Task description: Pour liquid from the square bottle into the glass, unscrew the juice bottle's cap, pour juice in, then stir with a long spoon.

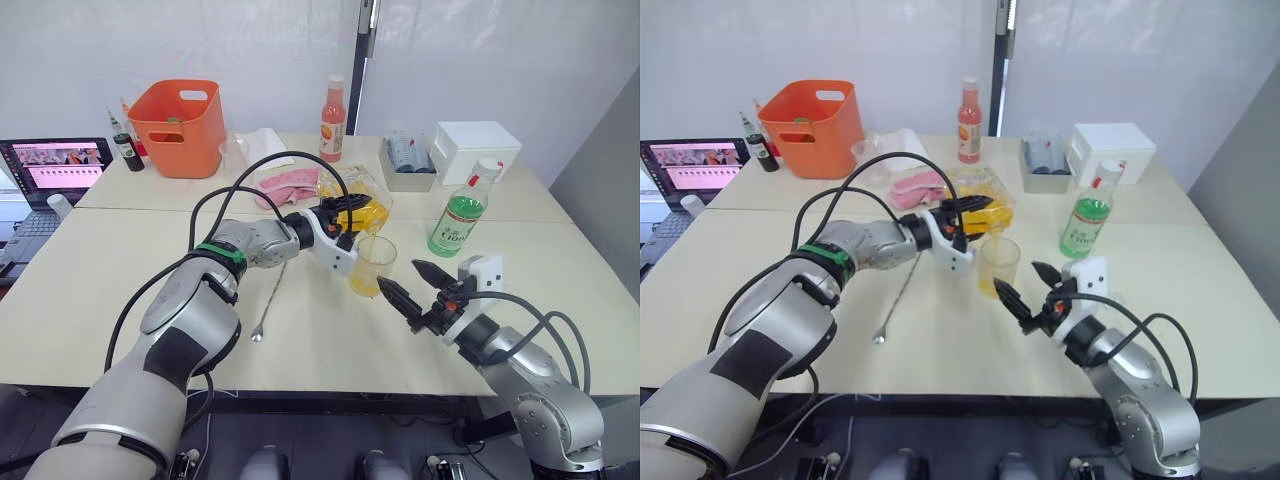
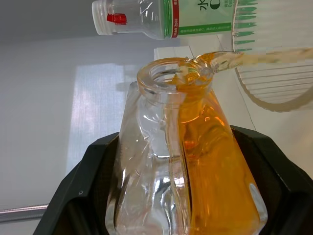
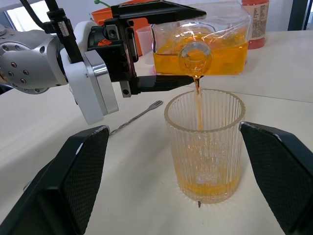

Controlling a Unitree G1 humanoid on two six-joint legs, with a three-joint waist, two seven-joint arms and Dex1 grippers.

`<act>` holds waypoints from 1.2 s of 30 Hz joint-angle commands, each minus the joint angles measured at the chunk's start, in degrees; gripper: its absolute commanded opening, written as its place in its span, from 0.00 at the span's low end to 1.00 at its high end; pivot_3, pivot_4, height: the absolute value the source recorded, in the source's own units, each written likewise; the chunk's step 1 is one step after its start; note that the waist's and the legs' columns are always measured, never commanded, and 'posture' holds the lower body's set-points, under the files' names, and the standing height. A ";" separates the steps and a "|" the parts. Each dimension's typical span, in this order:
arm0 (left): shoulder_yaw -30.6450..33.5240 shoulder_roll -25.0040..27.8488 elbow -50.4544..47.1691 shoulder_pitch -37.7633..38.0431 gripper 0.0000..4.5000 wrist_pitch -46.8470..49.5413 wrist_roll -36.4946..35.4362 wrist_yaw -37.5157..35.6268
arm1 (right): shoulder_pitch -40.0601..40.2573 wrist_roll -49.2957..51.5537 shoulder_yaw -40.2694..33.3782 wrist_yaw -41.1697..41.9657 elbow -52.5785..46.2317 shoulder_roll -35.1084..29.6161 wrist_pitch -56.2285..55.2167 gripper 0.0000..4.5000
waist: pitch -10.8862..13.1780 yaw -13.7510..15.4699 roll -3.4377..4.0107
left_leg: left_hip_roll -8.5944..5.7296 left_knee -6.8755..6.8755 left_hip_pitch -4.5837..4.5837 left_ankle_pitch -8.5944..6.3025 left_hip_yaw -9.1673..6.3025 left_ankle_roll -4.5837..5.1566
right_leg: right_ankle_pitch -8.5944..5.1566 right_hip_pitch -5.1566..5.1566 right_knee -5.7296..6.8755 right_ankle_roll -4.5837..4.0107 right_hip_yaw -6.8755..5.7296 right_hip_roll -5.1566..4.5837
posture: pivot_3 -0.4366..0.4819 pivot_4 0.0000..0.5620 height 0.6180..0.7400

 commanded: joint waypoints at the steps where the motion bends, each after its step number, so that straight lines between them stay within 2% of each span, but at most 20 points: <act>1: 1.46 0.20 -1.99 -5.17 0.63 0.42 -1.67 3.29 | -0.44 0.99 -0.33 -0.07 -2.46 -0.07 -0.44 1.00 | 0.00 0.00 0.00 | 0.00 0.00 0.00 0.00 0.00 0.00 | 0.00 0.00 0.00 0.00 0.00 0.00 | 0.48 0.27 0.79; 5: 3.50 -0.24 -1.57 -4.74 0.63 -0.43 -4.39 0.21 | -0.41 0.97 -0.38 -0.05 -2.38 -0.06 -0.51 1.00 | 0.00 0.00 0.00 | 0.00 0.00 0.00 0.00 0.00 0.00 | 0.00 0.00 0.00 0.00 0.00 0.00 | 0.48 0.27 0.79; 12: 8.53 -1.02 -1.24 -3.65 0.63 -2.09 -11.48 -9.94 | -0.29 1.00 -0.57 0.04 -2.16 -0.05 -0.63 1.00 | 0.00 0.00 0.00 | 0.00 0.01 0.00 0.00 0.00 0.00 | 0.00 0.00 0.00 0.00 0.00 0.00 | 0.48 0.27 0.79; 21: 28.27 -2.85 -1.74 -1.65 0.63 4.04 -36.56 -40.81 | -2.34 1.23 -1.35 0.37 -0.25 -0.03 -0.94 1.00 | 0.00 -0.17 0.01 | 0.01 0.06 0.00 0.00 0.00 0.00 | 0.00 0.00 0.00 0.00 0.00 0.01 | 0.48 0.27 0.79; 25: 36.29 -1.24 -3.41 -1.67 0.63 13.56 -46.01 -52.11 | -3.35 1.05 -1.84 0.52 0.56 -0.87 -0.24 1.00 | -0.01 -0.42 0.01 | 0.03 0.07 0.00 0.00 -0.01 0.00 | 0.00 0.00 0.05 0.00 -0.01 0.03 | 0.48 0.27 0.79; 28: 40.87 1.26 -5.74 -1.31 0.63 21.43 -51.14 -56.85 | -3.94 1.28 -2.37 0.71 1.26 -1.69 0.20 1.00 | -0.01 -0.87 0.01 | 0.03 0.07 0.00 0.00 -0.03 0.00 | 0.00 0.00 0.08 0.00 -0.01 0.03 | 0.48 0.27 0.79; 32: 45.04 5.46 -10.51 0.16 0.63 34.12 -55.72 -59.54 | -5.44 1.66 -2.82 1.22 2.36 -3.13 0.88 1.00 | -0.01 -1.36 0.01 | 0.05 0.06 0.00 0.00 -0.10 0.00 | 0.00 0.00 0.18 -0.01 -0.04 0.03 | 0.48 0.27 0.79; 36: 48.20 9.06 -21.05 4.75 0.63 48.70 -59.29 -58.14 | -7.06 1.68 -3.03 2.28 3.66 -4.28 1.54 1.00 | -0.01 -1.57 0.01 | 0.04 0.07 0.01 0.00 -0.17 0.00 | 0.00 0.00 0.31 -0.01 -0.05 0.04 | 0.48 0.27 0.79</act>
